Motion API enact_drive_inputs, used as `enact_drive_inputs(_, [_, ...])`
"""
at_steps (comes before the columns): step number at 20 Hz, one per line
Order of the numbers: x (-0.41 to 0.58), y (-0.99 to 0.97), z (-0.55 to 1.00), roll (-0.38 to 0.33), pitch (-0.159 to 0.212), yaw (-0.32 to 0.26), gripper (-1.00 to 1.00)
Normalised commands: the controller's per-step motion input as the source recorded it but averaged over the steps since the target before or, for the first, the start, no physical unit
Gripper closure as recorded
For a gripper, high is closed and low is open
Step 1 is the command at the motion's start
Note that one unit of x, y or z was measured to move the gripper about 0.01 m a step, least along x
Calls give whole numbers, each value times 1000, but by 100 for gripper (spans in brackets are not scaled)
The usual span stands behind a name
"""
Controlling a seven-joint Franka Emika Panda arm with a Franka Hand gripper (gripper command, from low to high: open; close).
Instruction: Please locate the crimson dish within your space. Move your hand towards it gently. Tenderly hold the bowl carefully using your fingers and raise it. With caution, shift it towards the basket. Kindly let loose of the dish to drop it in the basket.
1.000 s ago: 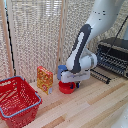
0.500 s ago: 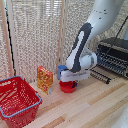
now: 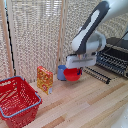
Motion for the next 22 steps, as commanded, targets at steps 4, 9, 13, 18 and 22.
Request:
enact_drive_inputs(4, [-9,231,749,136,56,0,100])
enact_drive_inputs(9, [59,735,625,155,71,0,100])
enact_drive_inputs(13, [285,799,529,135,77,-1,100])
enact_drive_inputs(18, [326,886,297,30,31,-13,100])
enact_drive_inputs(22, [349,911,274,0,36,-12,100])
